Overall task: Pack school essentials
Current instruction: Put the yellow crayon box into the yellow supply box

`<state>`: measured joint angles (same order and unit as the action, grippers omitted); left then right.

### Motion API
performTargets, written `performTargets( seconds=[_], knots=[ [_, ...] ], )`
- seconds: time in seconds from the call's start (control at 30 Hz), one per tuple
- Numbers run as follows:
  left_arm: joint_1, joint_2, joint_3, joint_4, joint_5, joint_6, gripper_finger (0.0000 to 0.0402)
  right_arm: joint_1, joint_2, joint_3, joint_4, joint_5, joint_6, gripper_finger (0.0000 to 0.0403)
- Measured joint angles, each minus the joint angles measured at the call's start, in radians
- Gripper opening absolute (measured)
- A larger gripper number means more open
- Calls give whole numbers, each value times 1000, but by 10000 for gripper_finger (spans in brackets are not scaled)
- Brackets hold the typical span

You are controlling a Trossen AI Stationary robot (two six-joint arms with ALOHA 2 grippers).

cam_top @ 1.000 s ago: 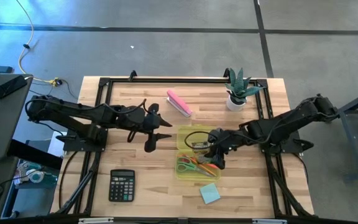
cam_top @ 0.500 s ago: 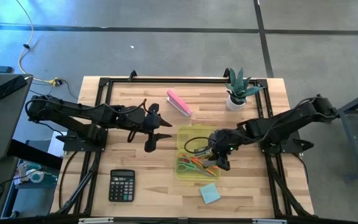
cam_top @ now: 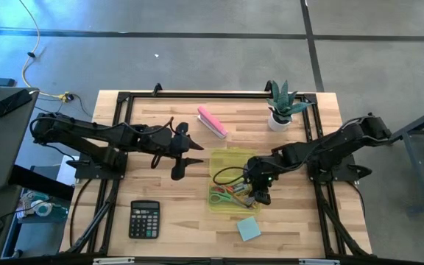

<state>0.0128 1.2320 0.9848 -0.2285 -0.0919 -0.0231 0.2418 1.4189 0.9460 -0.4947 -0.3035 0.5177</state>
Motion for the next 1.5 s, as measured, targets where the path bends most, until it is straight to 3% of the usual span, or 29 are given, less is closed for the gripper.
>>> performTargets(
  seconds=[0.27,0.47,0.9,1.2,1.5],
  knots=[
    [0,0,0,0,-2,0,188,-1,0,108,-4,21,-81,87],
    [0,0,0,0,-2,0,188,-30,1,147,-137,63,-91,87],
    [0,0,0,-1,-2,0,188,-59,154,147,-160,-90,-99,87],
    [0,0,0,-1,-2,0,188,-58,154,235,-165,-71,-114,87],
    [0,0,0,-13,-2,0,188,-68,219,319,-333,-17,-161,87]
  ],
)
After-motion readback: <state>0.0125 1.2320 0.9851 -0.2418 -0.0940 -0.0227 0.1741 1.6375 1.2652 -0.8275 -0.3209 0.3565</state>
